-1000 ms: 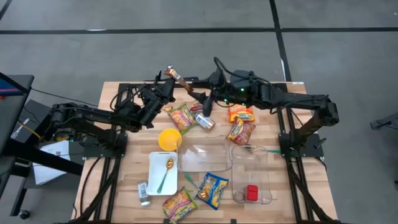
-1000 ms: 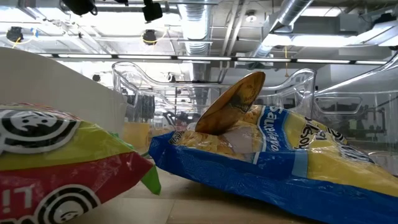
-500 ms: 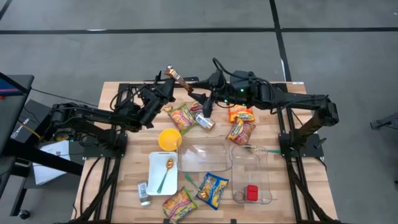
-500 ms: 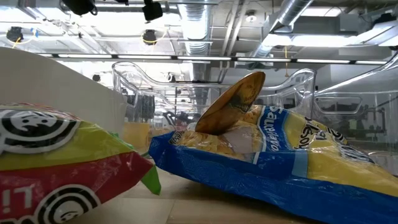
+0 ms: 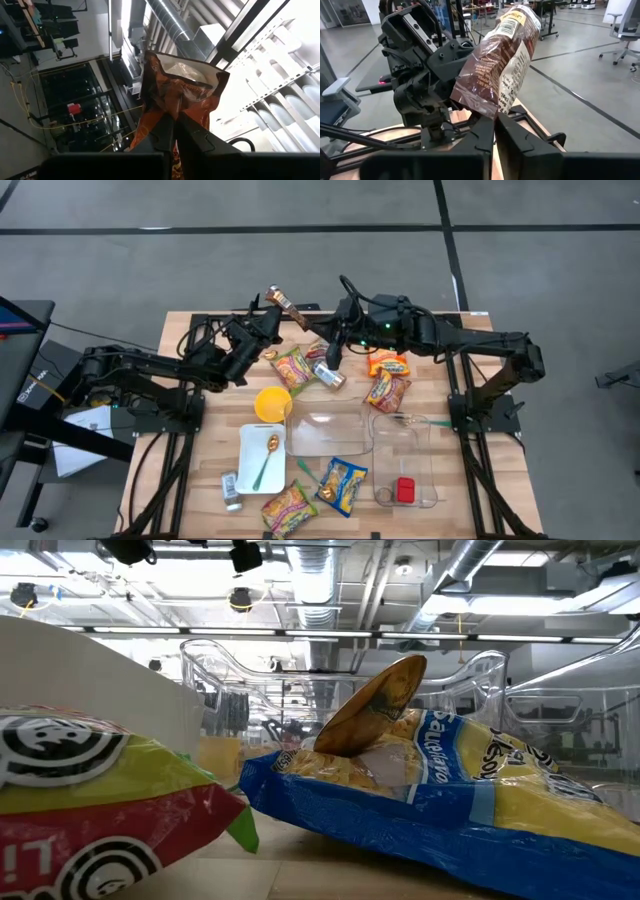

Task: Pick & Place Food Item
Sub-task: Put the orange seasoning pack into the right transparent bin

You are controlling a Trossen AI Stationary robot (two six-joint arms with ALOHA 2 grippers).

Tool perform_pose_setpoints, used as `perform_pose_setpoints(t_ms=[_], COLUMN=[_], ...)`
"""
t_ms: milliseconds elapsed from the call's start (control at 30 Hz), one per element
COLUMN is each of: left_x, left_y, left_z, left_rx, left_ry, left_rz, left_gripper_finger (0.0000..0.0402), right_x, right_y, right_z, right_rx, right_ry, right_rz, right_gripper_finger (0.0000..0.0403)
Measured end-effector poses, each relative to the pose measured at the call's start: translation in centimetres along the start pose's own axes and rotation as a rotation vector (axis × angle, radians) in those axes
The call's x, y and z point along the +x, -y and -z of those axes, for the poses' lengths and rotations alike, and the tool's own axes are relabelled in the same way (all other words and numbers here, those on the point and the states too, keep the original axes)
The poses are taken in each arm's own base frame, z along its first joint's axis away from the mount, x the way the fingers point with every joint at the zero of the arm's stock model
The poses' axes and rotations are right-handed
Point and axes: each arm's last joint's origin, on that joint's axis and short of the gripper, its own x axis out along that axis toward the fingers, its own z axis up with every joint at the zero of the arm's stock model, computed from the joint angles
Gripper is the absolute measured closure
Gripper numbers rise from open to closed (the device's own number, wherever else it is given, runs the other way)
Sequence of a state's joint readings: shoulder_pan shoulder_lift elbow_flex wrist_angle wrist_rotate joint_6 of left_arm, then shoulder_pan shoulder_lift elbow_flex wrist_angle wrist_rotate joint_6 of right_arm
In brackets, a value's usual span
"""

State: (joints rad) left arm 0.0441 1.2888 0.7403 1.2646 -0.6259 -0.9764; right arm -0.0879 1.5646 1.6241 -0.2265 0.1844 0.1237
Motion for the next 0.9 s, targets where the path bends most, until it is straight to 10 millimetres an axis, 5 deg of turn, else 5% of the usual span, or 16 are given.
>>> perform_pose_setpoints(t_ms=[567,900], left_x=[0.00,0.00], left_y=[0.02,-0.08], left_z=[0.06,0.09], left_rx=[0.001,-0.009], left_ry=[-0.020,-0.017], left_rz=[0.012,-0.001], left_gripper_finger=[0.0387,0.0279], right_x=[-0.01,-0.01], right_y=[0.07,0.05], right_z=[0.22,0.23], right_rx=[0.003,0.003], right_ry=[-0.020,-0.021], right_rz=[0.028,0.028], right_gripper_finger=[0.0402,0.0403])
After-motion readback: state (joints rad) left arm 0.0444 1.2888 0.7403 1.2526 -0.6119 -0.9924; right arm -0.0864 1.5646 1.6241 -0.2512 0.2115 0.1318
